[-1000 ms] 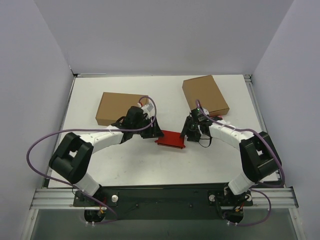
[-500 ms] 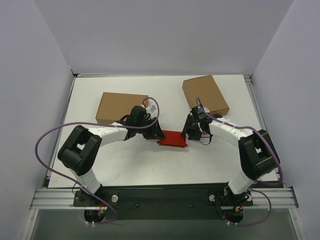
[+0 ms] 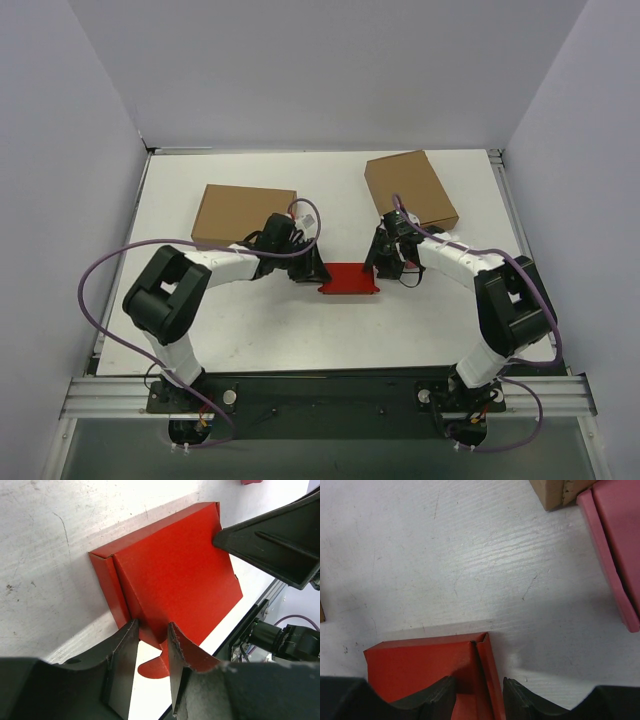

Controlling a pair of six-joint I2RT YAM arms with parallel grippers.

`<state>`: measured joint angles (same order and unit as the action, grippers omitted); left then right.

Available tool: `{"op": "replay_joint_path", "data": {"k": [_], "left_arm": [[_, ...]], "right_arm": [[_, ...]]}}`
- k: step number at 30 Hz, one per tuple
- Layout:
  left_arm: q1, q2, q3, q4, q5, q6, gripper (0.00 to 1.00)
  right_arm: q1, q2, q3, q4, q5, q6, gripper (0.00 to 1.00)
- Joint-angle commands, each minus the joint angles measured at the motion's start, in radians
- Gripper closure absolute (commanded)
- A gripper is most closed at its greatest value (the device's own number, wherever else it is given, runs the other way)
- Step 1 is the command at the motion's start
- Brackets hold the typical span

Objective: Fold the paper box
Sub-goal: Close the paper box at the center of the board.

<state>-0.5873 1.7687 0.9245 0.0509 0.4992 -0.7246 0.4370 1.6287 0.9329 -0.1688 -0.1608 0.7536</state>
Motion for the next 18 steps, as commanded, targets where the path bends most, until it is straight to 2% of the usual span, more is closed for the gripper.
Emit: {"op": "replay_joint_path", "data": {"k": [1,5,18], "left_arm": [[-0.017,0.002,0.062,-0.093,-0.054,0.03,0.61],[-0.026,-0.023,0.082,-0.164,-0.149,0.074,0.61],[-0.069,0.029,0.16,-0.278,-0.168,0.09,0.61]], "right_arm": [[-0.001,0.014,0.014,-0.055,0.017,-0.014,0.58],[-0.001,0.014,0.015,-0.057,0.018,-0.014,0.58],[-0.004,0.003,0.014,-0.055,0.026,-0.013,0.58]]}}
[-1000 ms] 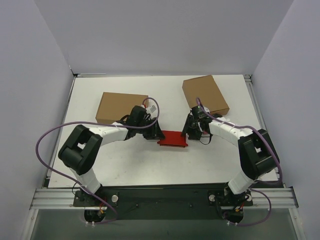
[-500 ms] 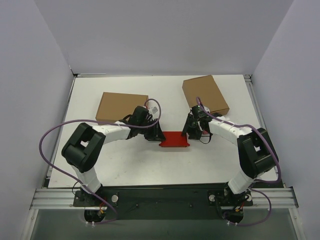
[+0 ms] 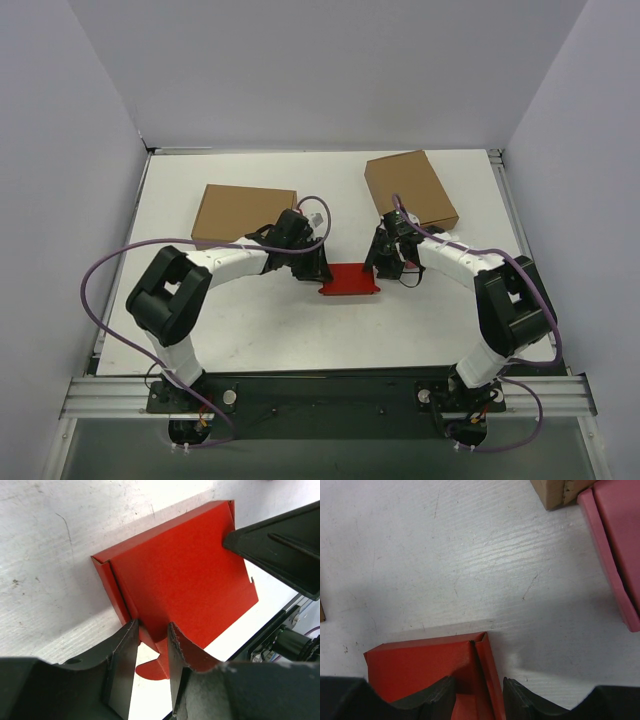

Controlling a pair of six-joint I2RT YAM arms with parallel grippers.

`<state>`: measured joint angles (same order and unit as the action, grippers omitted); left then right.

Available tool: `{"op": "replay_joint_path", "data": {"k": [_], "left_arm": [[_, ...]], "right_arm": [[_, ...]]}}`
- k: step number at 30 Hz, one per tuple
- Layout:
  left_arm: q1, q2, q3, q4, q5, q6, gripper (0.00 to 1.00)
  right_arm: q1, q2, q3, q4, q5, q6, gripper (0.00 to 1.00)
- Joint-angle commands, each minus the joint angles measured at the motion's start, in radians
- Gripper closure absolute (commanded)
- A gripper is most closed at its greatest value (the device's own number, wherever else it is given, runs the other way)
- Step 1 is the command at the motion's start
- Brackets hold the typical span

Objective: Fold the paper box
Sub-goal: Close the paper box at the center of the board.

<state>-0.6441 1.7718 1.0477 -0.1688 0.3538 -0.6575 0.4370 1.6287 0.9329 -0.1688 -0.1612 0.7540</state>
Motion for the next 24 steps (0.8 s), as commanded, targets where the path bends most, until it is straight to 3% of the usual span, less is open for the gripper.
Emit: {"op": "replay_joint_path", "data": {"k": [1,17,24], "left_arm": [[-0.014,0.029,0.04,-0.063,-0.018,0.021,0.61],[-0.028,0.061,0.028,-0.06,-0.018,-0.004,0.56],[-0.028,0.072,0.011,0.104,0.03,-0.068,0.56]], "right_arm": [[-0.004,0.005,0.014,-0.055,0.026,-0.012,0.58],[-0.004,-0.009,0.0,-0.049,0.032,-0.001,0.58],[-0.004,-0.013,-0.009,-0.044,0.025,0.005,0.57]]}}
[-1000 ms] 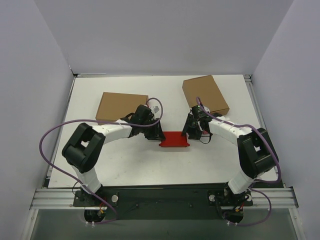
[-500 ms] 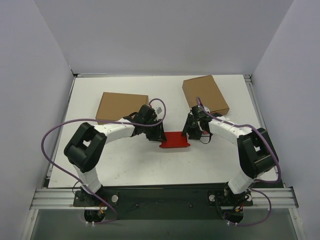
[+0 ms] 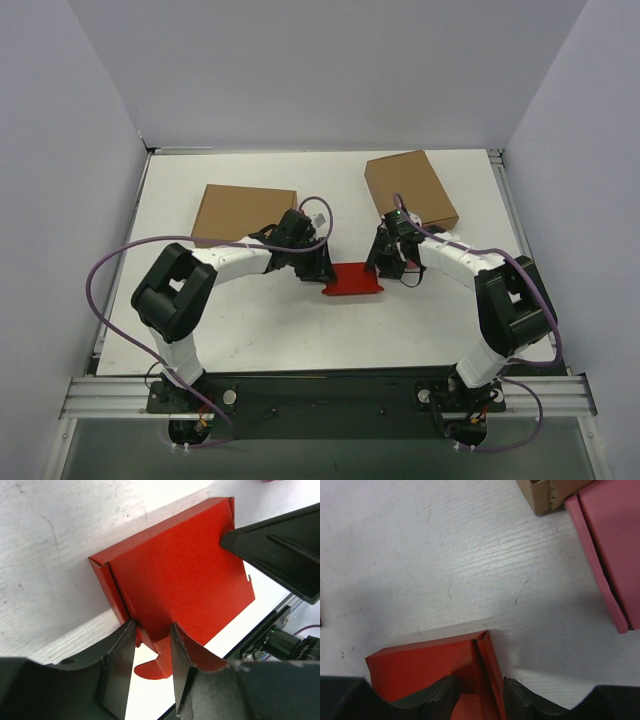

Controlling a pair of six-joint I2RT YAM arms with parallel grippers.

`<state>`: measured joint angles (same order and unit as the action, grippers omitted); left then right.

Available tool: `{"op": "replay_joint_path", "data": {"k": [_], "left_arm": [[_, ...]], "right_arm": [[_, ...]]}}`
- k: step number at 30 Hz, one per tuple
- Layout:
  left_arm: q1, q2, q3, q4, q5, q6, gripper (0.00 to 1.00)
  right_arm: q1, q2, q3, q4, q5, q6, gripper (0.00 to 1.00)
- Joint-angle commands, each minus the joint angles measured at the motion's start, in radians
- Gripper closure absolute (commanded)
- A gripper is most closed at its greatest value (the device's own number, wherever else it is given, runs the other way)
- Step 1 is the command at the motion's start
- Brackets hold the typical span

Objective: Fold the paper box
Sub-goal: Close the paper box at the center of the board.

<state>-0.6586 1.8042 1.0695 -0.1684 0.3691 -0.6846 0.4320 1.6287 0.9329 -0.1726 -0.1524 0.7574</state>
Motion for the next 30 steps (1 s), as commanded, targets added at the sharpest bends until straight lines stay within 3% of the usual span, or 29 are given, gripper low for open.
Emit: {"op": "replay_joint_path", "data": {"k": [1,16,24,30], "left_arm": [[-0.013,0.04,-0.017,0.127,0.028,-0.059,0.57],[-0.013,0.066,-0.069,0.478,0.139,-0.184,0.62],[-0.012,0.066,-0.062,0.446,0.114,-0.165,0.64],[-0.012,0.07,0.006,0.204,0.011,-0.043,0.72]], "right_arm": [[0.001,-0.015,-0.009,-0.041,0.016,0.002,0.58],[0.001,-0.006,-0.005,-0.03,-0.004,0.033,0.66],[-0.001,-0.006,-0.003,-0.03,-0.003,0.033,0.66],[-0.009,-0.007,-0.005,-0.031,0.001,0.031,0.66]]}}
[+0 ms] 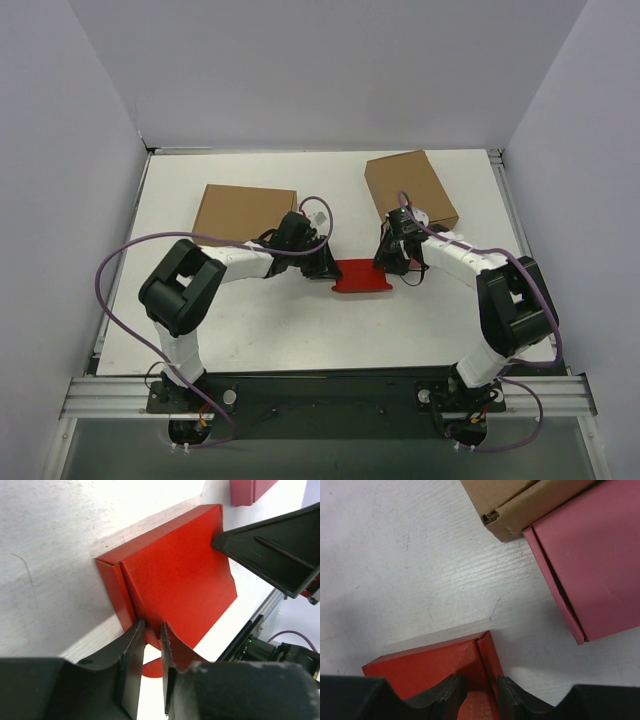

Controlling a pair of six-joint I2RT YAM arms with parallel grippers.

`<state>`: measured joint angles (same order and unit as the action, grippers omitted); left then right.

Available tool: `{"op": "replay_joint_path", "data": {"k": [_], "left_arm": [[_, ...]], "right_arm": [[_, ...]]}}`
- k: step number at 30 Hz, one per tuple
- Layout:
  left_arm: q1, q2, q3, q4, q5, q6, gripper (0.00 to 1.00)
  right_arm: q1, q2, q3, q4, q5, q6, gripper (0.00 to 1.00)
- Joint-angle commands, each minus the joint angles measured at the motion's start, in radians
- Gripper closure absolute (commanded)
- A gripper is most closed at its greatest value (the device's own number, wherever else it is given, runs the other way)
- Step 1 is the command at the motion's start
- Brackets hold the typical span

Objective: Fold the paper box
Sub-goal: Close the paper box at the center of the board.

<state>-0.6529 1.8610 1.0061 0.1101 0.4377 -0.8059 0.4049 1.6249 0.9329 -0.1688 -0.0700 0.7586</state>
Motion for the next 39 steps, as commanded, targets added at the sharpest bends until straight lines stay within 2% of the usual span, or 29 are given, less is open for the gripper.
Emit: {"op": "replay_joint_path", "data": {"k": [1,4,8,12,15,22,31,34,39], "left_arm": [[-0.016,0.017,0.074,-0.082,-0.057,0.079,0.73],[-0.019,0.027,0.081,-0.066,-0.031,0.06,0.79],[-0.028,0.032,0.089,-0.019,-0.02,0.043,0.8],[-0.022,0.032,0.118,-0.162,-0.098,0.108,0.8],[-0.008,0.004,0.124,-0.191,-0.149,0.14,0.72],[0.006,-0.037,0.167,-0.148,-0.14,0.183,0.51],[0.022,-0.076,0.164,-0.187,-0.223,0.2,0.46],[0.036,-0.057,0.144,-0.201,-0.179,0.192,0.4],[0.05,-0.014,0.118,-0.173,-0.096,0.182,0.4]], "right_arm": [[0.018,-0.005,-0.005,-0.035,-0.082,0.03,0.66],[0.018,0.0,0.0,-0.035,-0.083,0.03,0.66],[0.017,0.001,0.001,-0.038,-0.085,0.028,0.67],[0.015,0.001,0.0,-0.043,-0.079,0.025,0.66],[0.009,-0.002,-0.002,-0.044,-0.077,0.021,0.67],[-0.012,-0.011,0.003,-0.051,-0.071,0.012,0.67],[-0.021,0.018,0.033,-0.061,-0.076,0.001,0.67],[-0.026,0.02,0.04,-0.064,-0.074,-0.001,0.67],[-0.029,0.027,0.047,-0.07,-0.076,-0.002,0.67]]}}
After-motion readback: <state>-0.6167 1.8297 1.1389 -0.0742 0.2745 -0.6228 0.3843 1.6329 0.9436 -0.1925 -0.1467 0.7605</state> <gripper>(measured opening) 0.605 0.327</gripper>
